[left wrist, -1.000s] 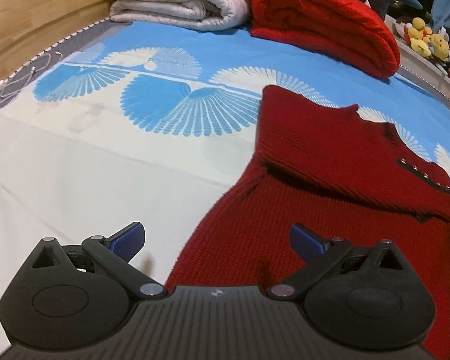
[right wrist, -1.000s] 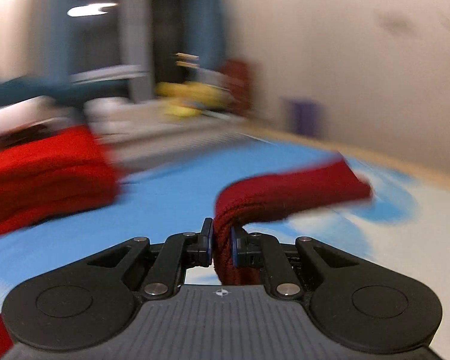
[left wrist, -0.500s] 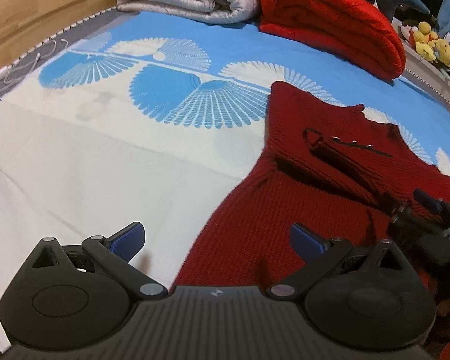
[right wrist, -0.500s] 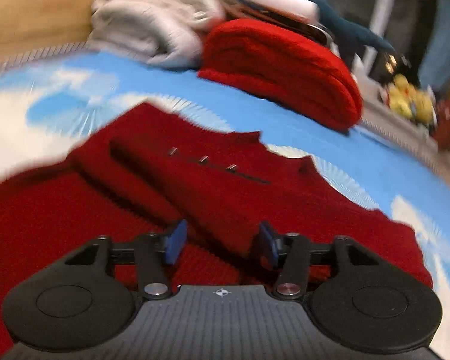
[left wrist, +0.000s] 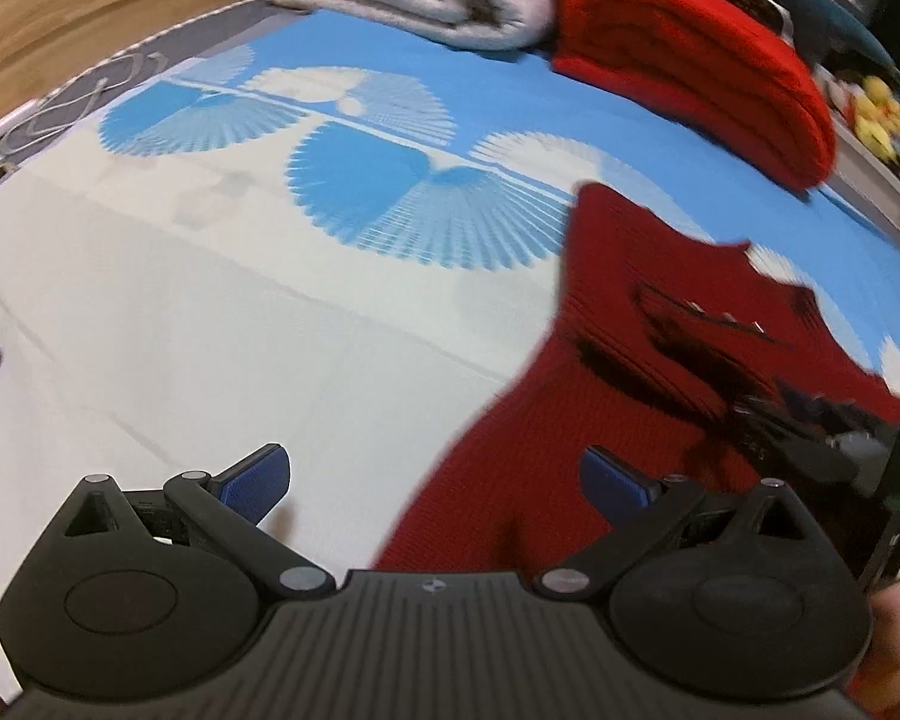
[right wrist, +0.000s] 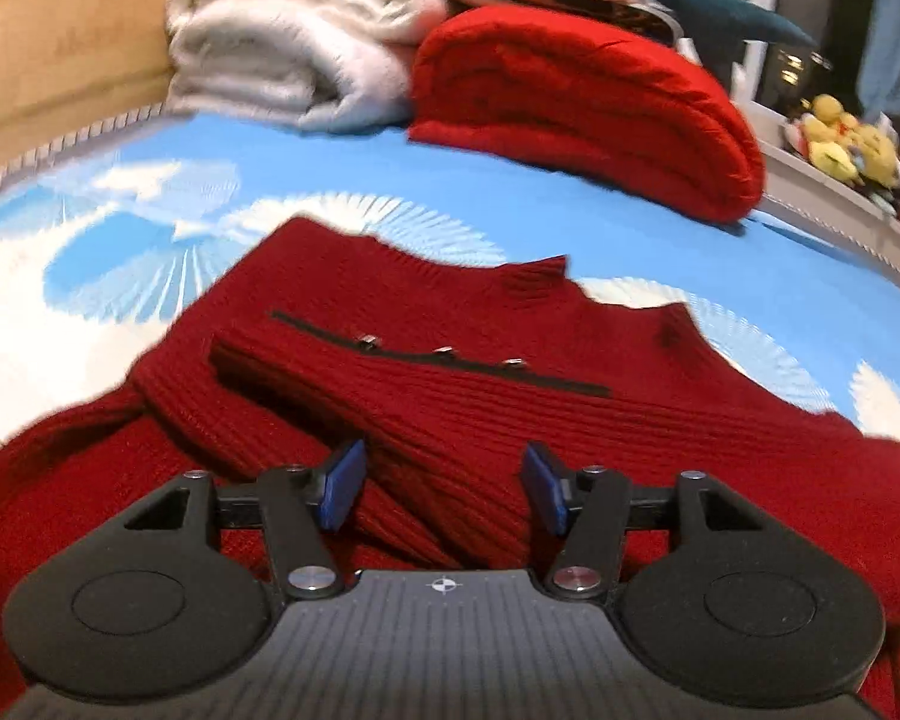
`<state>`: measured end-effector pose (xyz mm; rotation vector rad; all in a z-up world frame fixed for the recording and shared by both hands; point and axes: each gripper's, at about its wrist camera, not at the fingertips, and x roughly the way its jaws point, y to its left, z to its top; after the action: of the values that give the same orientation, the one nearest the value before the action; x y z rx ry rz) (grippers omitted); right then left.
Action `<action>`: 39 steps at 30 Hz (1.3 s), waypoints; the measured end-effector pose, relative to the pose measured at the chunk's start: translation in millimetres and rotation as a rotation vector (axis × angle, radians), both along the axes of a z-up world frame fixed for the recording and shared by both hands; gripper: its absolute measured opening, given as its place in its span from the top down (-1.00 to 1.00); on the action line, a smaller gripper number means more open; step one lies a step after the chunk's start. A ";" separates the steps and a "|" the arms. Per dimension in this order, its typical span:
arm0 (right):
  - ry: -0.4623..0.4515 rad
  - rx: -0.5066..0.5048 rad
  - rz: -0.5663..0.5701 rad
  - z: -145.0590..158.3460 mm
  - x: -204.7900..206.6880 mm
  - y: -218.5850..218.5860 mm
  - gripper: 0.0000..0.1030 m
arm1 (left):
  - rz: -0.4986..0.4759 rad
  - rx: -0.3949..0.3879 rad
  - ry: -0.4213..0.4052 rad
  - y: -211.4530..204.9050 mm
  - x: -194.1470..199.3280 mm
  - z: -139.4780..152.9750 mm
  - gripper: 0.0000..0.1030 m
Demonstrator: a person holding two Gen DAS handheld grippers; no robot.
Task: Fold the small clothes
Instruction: 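Lay the held sleeve across the sweater chest with the right gripper, release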
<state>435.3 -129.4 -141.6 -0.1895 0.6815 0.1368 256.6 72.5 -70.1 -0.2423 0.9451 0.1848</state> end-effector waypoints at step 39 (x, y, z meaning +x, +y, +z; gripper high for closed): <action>0.106 0.200 -0.500 52.9 -88.4 -191.9 -0.38 | -0.091 0.032 0.059 -18.4 0.4 -17.6 -0.99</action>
<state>346.9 -321.4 -88.7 0.1839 0.7967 -0.2657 257.0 54.1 -87.7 -0.1644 1.0094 0.1235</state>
